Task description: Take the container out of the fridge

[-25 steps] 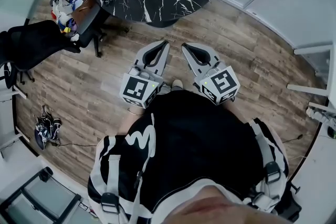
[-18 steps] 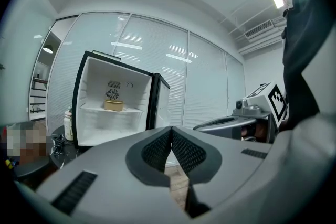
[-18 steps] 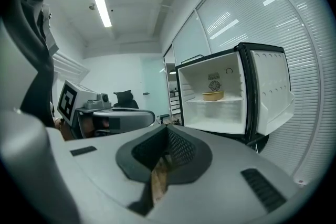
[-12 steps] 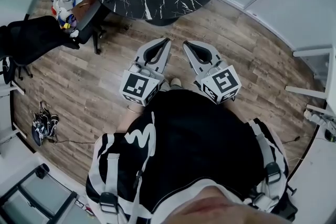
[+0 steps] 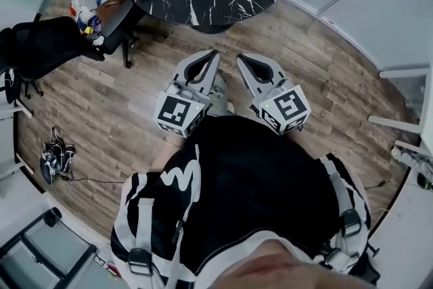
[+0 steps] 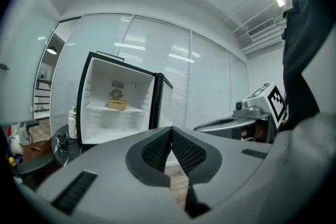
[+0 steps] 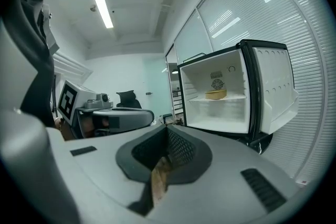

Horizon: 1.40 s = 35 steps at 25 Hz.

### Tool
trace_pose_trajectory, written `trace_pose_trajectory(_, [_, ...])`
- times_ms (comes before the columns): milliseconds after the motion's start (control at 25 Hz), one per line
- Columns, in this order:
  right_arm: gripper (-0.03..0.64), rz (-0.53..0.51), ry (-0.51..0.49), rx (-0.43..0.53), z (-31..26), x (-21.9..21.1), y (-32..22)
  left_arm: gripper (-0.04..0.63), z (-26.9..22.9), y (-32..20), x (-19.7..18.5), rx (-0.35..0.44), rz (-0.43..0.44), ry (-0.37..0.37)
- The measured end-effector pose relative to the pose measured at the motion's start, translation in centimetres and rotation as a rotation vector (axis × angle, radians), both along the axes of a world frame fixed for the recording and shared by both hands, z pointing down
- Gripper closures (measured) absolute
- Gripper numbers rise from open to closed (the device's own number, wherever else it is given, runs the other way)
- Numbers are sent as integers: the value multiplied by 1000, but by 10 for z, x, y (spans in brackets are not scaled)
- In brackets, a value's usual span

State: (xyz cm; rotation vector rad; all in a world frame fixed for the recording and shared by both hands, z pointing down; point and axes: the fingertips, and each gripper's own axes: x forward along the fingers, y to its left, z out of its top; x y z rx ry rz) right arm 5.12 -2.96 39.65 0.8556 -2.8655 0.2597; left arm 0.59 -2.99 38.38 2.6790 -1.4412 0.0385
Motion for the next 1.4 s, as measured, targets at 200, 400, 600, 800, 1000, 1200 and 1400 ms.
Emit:
trace_pose_trajectory(200, [612, 10, 3, 10, -3, -3, -14, 591, -4, -14, -6, 17, 2, -1])
trace_pose_trajectory(400, [612, 31, 2, 14, -6, -5, -36, 591, -1, -34, -12, 2, 3, -2])
trace_pose_trajectory(600, [612, 39, 10, 8, -3, -11, -54, 591, 5, -53, -19, -16, 8, 1])
trace_pose_trajectory(800, [612, 39, 14, 7, -3, -18, -75, 591, 2, -77, -24, -10, 18, 0])
trace_pose_trajectory(1000, [612, 48, 20, -1, 0, -24, -96, 591, 3, -99, -30, -13, 26, 3])
trace_pose_trajectory(1200, [612, 54, 20, 0, 1, -28, -115, 591, 6, -118, -34, -21, 32, 3])
trace_pose_trajectory(1400, [612, 57, 22, 2, 2, -33, -135, 591, -1, -139, -38, 11, 41, 8])
